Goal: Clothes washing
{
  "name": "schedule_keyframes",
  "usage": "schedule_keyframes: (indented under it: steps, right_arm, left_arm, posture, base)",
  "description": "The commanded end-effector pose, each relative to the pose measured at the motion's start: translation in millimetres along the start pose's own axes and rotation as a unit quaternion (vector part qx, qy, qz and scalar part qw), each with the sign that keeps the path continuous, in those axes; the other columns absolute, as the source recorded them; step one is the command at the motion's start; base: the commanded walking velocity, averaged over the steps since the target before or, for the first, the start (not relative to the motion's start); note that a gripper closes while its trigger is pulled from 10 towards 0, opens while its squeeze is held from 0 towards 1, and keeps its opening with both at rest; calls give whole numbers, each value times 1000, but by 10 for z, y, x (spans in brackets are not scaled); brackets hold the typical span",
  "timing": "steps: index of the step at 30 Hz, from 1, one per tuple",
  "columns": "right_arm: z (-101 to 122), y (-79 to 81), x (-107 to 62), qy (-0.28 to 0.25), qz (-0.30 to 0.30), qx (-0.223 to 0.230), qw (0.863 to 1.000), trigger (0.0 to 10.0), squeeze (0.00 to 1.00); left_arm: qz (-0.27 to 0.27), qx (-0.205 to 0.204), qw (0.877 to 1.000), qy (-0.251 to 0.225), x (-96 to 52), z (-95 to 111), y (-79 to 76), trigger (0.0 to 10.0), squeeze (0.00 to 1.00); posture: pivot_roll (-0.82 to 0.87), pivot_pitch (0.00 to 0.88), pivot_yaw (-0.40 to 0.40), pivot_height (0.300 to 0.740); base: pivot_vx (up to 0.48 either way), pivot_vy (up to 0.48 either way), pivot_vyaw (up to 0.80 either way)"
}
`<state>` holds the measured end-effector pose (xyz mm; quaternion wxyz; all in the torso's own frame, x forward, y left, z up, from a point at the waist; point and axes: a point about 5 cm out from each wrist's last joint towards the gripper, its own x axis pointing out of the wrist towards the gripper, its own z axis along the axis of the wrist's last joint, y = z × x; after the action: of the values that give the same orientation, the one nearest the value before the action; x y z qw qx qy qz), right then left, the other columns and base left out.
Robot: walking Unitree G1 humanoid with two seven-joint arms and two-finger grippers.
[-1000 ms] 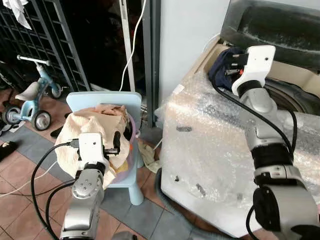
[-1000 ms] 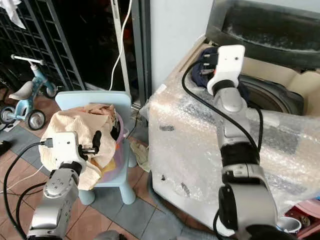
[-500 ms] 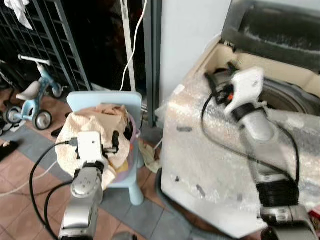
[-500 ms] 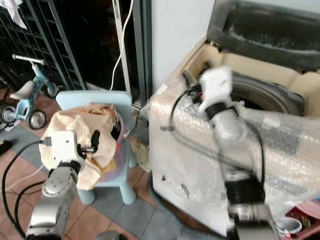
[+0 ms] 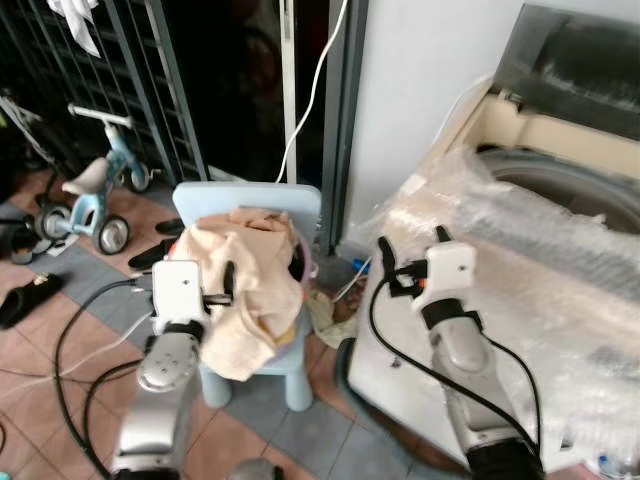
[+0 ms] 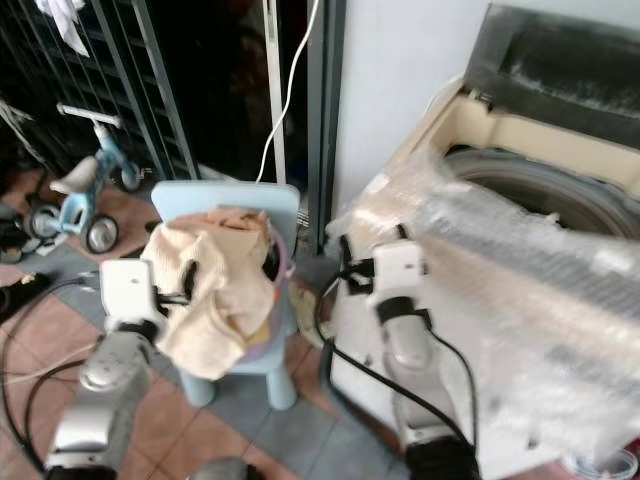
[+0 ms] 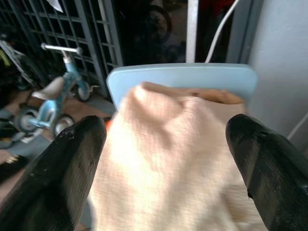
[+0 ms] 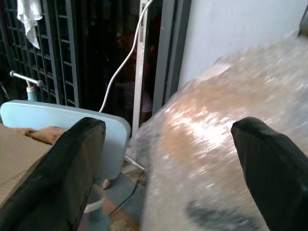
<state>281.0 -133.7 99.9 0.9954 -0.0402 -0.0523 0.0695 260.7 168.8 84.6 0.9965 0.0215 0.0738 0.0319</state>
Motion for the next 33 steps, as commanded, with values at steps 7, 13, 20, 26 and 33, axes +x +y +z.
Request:
schedule_keyframes:
  steps: [7, 13, 20, 26, 33]
  right_arm:
    - [-15, -113, 14, -2, -32, -13, 999, 10000, 0]
    - [-47, -60, 37, 11, -10, -26, 1000, 10000, 0]
    - [7, -98, 150, 21, -25, 27, 999, 10000, 0]
    - [-136, -120, 161, 71, -15, 26, 997, 10000, 0]
    - [-164, 1, 124, 58, 21, 15, 998, 10000, 0]
  left_arm:
    - [-11, -3, 1000, -21, 30, 77, -85, 10000, 0]
    - [-2, -6, 999, -34, 31, 103, -62, 10000, 0]
    - [28, -2, 999, -34, 12, 83, 58, 10000, 0]
    - [14, 5, 999, -33, -19, 71, 2, 10000, 0]
    - [16, -9, 999, -29, -32, 69, 18, 10000, 0]
  posture:
    - [-36, 12, 52, 740]
    - [-34, 6, 48, 740]
    - [-29, 11, 37, 740]
    - [-22, 14, 36, 740]
    - [-20, 44, 36, 740]
  base:
    - [0, 174, 0]
    - [0, 0, 0]
    - [0, 0, 0]
    - [0, 0, 267]
    - [0, 0, 795]
